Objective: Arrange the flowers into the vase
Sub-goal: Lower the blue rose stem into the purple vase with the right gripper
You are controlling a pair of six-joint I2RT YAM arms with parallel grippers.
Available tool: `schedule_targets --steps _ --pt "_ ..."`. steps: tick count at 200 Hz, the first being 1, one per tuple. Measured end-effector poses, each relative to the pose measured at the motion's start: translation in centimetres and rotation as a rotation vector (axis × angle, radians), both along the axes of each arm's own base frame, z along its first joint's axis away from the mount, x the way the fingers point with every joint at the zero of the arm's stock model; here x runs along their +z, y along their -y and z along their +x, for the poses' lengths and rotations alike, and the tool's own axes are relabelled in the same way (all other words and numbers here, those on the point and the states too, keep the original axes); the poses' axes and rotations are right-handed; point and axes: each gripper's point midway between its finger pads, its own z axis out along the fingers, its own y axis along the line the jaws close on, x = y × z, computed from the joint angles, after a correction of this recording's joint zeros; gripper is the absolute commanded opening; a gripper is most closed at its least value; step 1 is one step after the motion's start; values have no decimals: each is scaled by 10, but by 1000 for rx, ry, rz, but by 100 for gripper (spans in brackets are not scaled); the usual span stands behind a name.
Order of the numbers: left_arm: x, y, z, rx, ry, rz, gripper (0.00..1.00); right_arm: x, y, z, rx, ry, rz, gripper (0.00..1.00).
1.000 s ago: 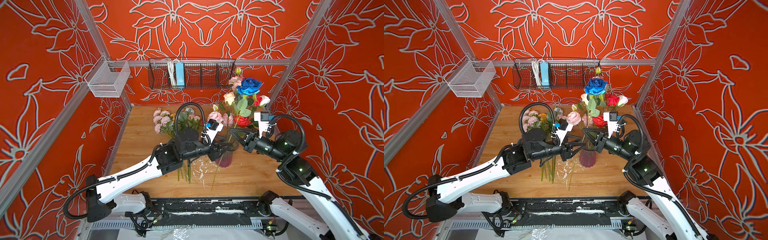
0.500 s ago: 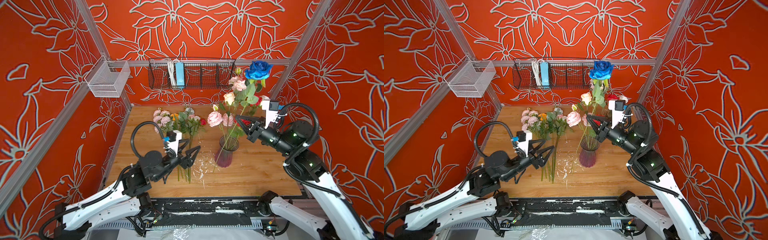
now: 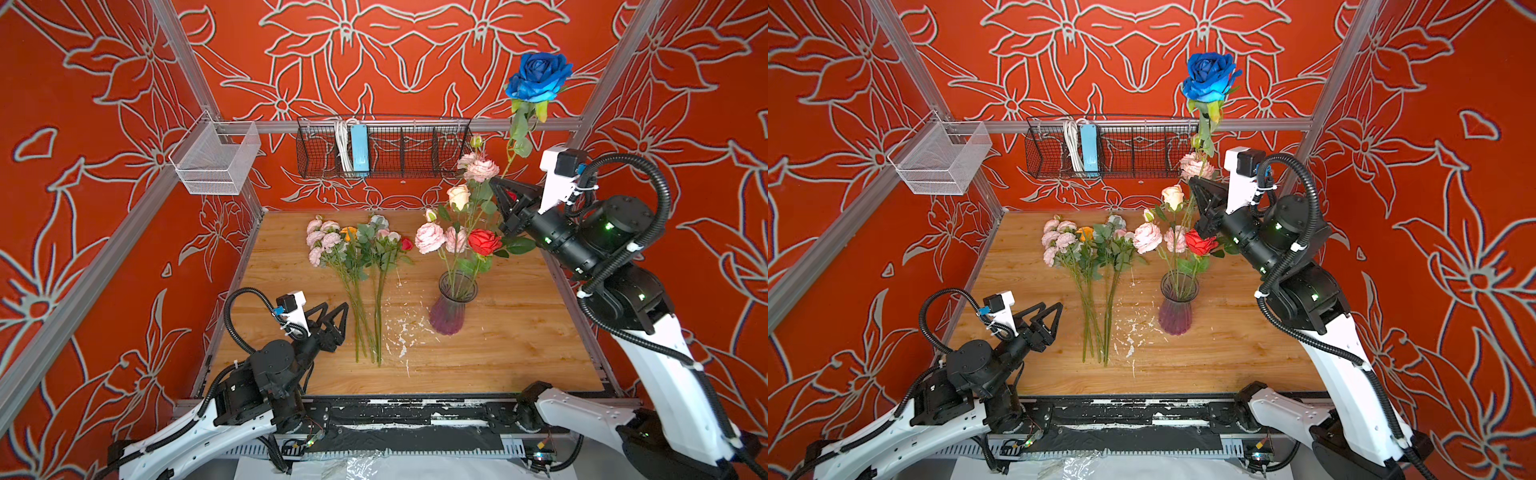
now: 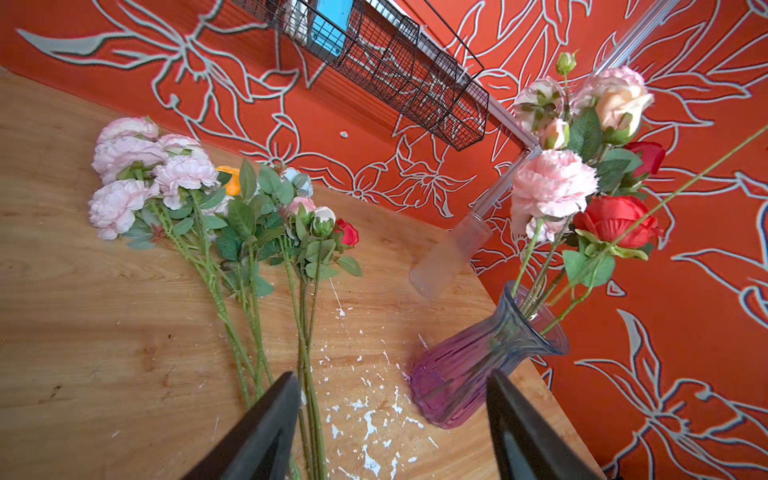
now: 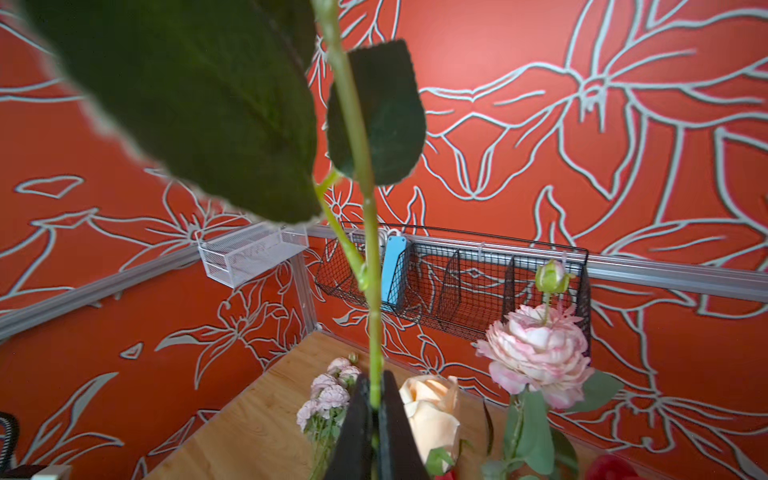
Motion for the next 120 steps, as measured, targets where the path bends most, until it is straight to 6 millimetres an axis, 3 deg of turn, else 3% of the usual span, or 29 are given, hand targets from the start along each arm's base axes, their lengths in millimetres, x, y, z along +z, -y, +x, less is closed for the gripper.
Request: schedule_targets --steps 32,78,102,120 --pt "-5 0 2 14 -8 17 73 -25 3 9 -40 -48 -39 0" --pt "-15 7 8 19 -36 66 73 -107 -3 20 -42 -223 -81 2" --pt "-20 13 11 17 -51 88 73 -145 -4 18 -28 -308 -94 41" --pt "-23 17 14 17 -62 105 74 -158 -1 8 -20 -343 -91 54"
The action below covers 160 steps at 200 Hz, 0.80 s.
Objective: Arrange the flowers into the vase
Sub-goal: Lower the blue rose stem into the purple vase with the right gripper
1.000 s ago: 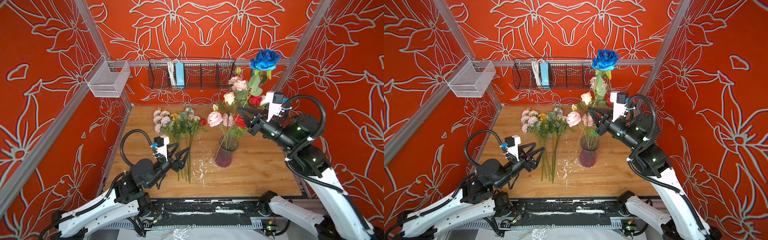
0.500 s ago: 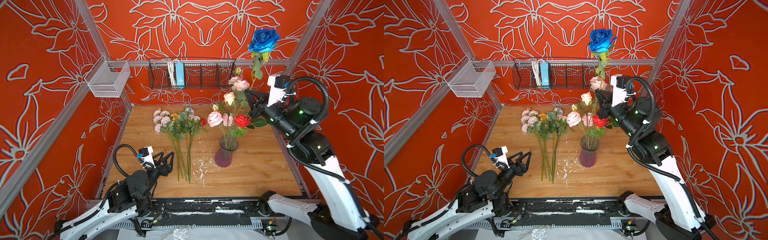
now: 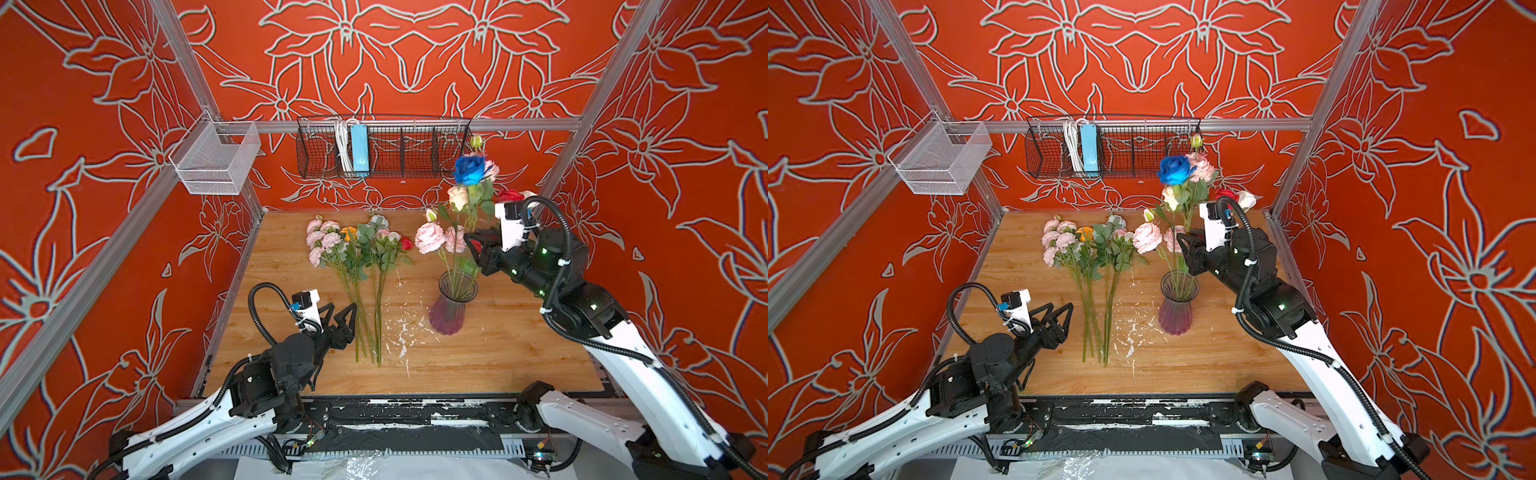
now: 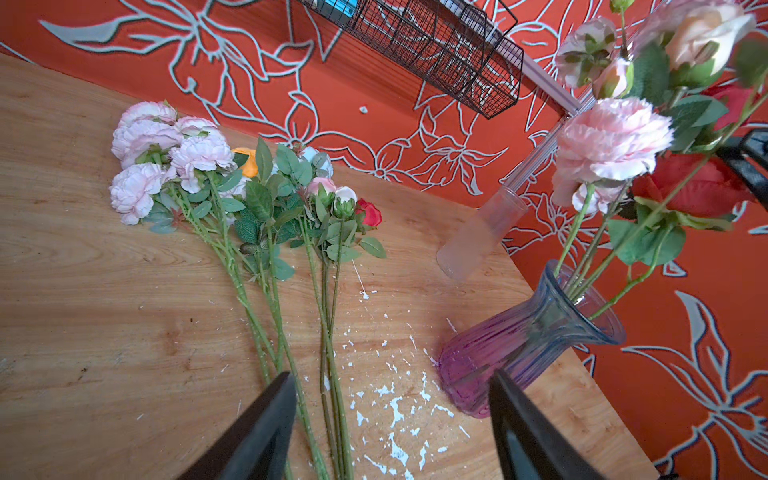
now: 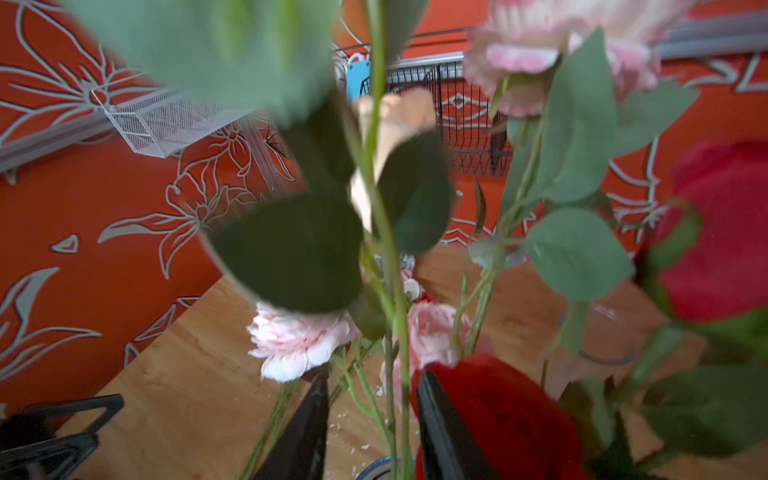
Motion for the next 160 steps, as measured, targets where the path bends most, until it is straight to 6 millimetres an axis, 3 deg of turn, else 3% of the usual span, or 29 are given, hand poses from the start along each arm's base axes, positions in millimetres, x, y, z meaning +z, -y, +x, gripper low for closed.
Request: schedule_targets --steps 63,107,136,160 --pt "15 18 11 -4 -7 21 74 24 21 -40 5 74 43 58" --pt "5 35 37 27 -86 87 74 25 37 -65 -9 115 66 58" --pt "-9 38 57 51 -158 112 73 1 58 -75 -89 110 91 55" --pt "-21 34 71 72 -216 117 70 -42 82 -78 -213 57 122 53"
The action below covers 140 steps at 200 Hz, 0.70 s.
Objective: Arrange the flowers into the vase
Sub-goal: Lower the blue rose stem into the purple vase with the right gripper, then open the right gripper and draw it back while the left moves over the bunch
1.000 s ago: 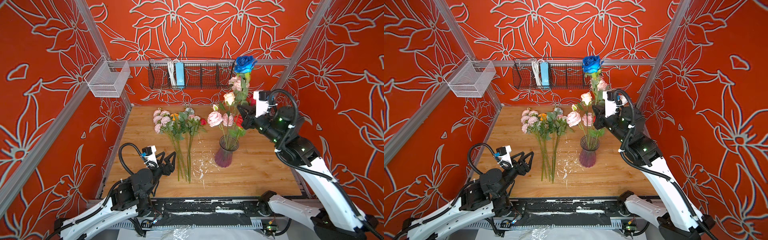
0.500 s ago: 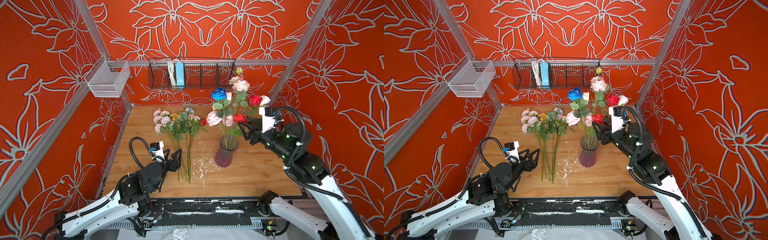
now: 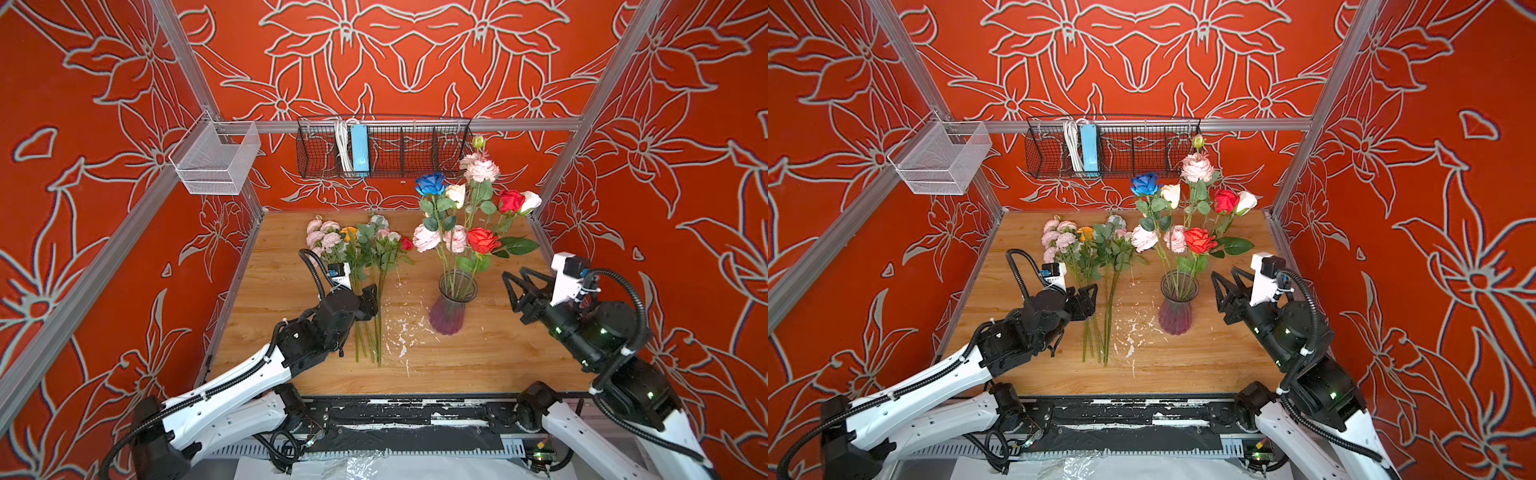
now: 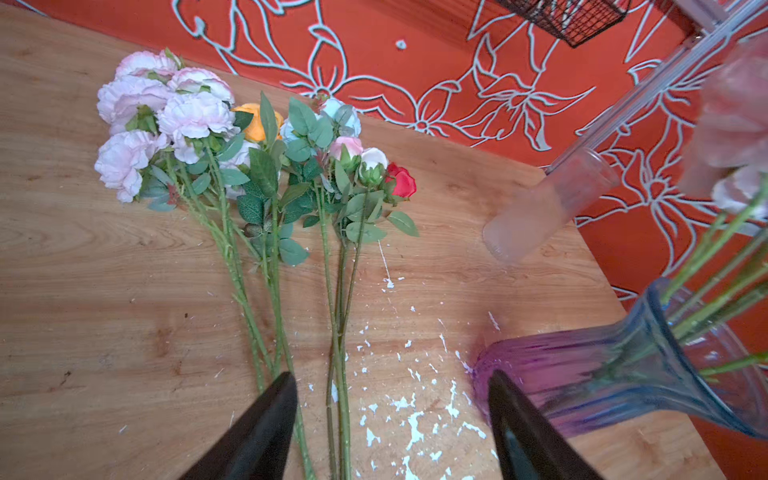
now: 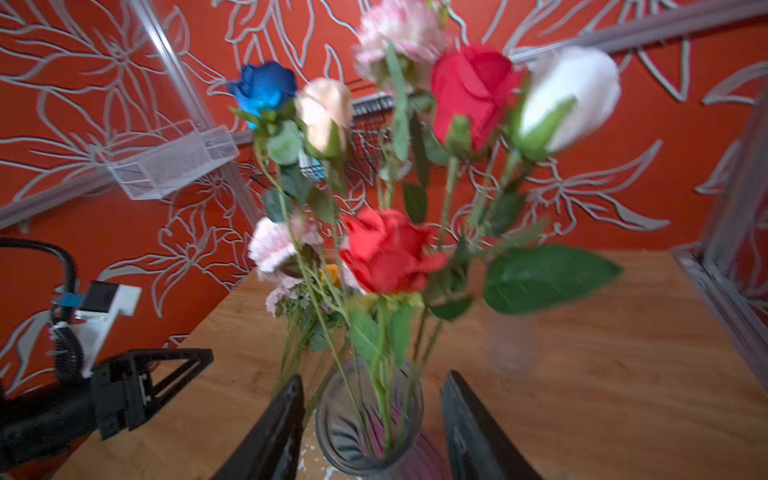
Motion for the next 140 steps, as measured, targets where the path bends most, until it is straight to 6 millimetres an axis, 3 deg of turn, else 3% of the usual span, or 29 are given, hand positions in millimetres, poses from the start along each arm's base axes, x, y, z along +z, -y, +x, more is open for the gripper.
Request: schedule_targets --steps 25,52,87,116,140 --pt "-6 -2 17 15 -64 10 71 -50 23 -4 -118 -88 34 54" --pt "-20 5 46 15 -176 30 70 -102 34 -5 -192 -202 38 53" --pt "-74 11 76 5 -380 101 61 -168 33 -2 -232 -364 33 52" --pt "-122 22 76 -45 -548 171 56 -196 31 -3 -243 -432 47 52" --pt "-139 26 69 -77 -618 184 56 -206 27 -4 -231 -465 60 53"
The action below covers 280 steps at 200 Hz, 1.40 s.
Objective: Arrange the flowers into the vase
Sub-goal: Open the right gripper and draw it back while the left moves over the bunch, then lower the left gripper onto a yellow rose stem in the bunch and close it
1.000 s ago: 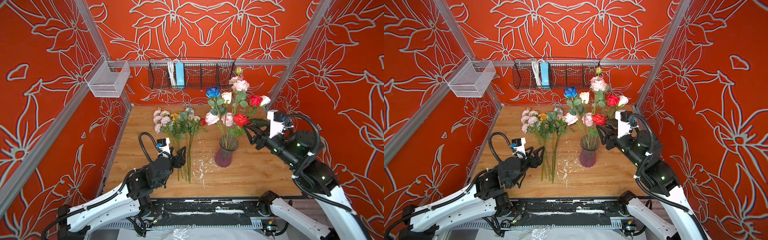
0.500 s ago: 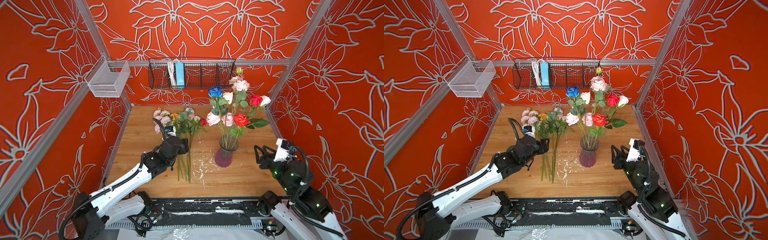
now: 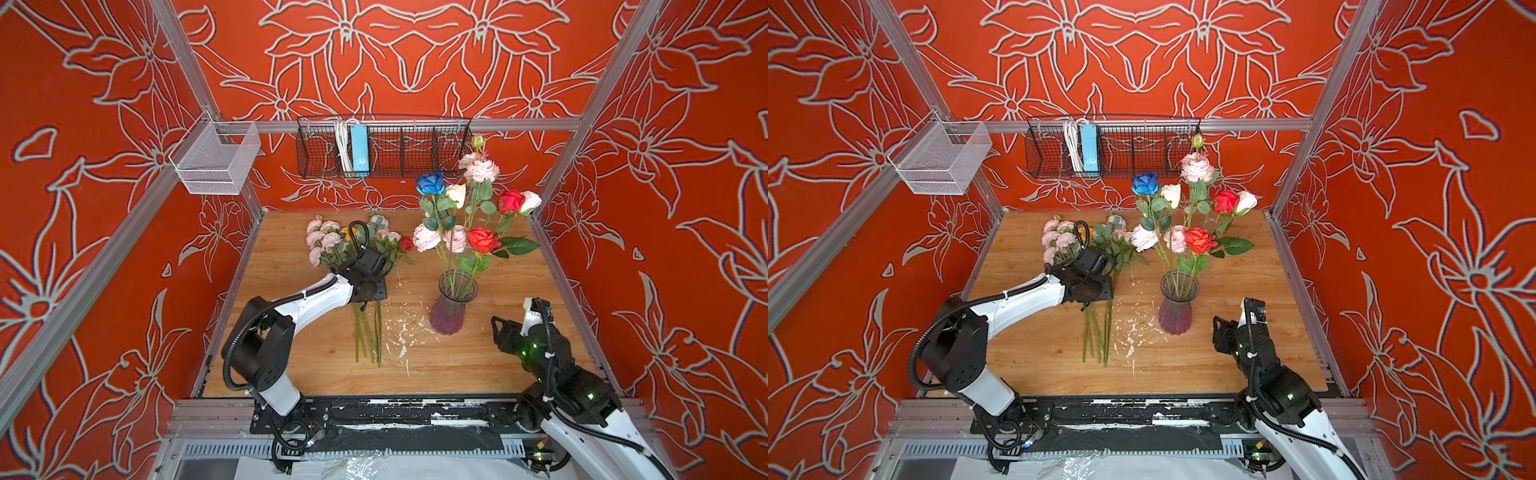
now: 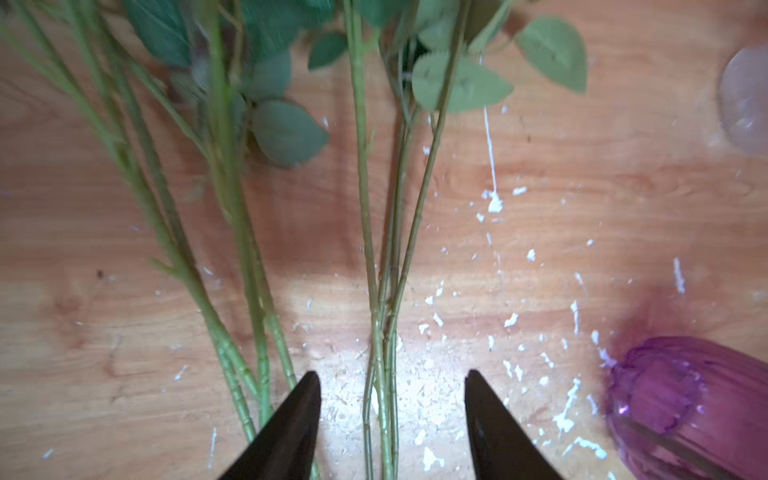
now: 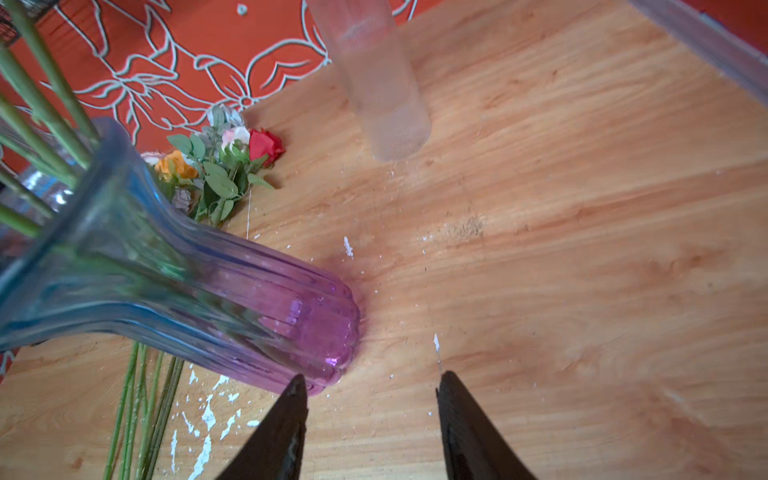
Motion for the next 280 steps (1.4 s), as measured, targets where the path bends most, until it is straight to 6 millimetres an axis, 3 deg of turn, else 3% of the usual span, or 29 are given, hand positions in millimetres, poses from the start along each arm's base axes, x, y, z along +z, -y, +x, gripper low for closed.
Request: schedule_targets --steps 43,70,89,101,118,129,166,195,280 --pt "4 -4 -5 -21 -21 28 57 -8 -9 0 39 -50 6 56" --pt "24 -10 3 -19 14 55 57 -4 -15 0 69 -56 13 56" --pt "38 -21 9 10 39 60 53 -4 -18 1 81 -59 17 56" --pt "40 -32 13 35 39 61 45 -5 -19 1 86 -64 18 56" --pt "35 -49 16 59 18 80 29 -6 -22 2 98 -71 22 55" --pt "29 -57 18 74 1 91 27 -6 -24 3 104 -75 25 55" --pt "-4 -55 20 34 -90 133 13 -9 -29 5 118 -89 30 54" --pt "-27 -56 17 20 -155 164 13 -7 -28 4 119 -81 35 54" --pt "-47 -56 -3 -9 -228 155 19 -9 -28 4 119 -91 30 54"
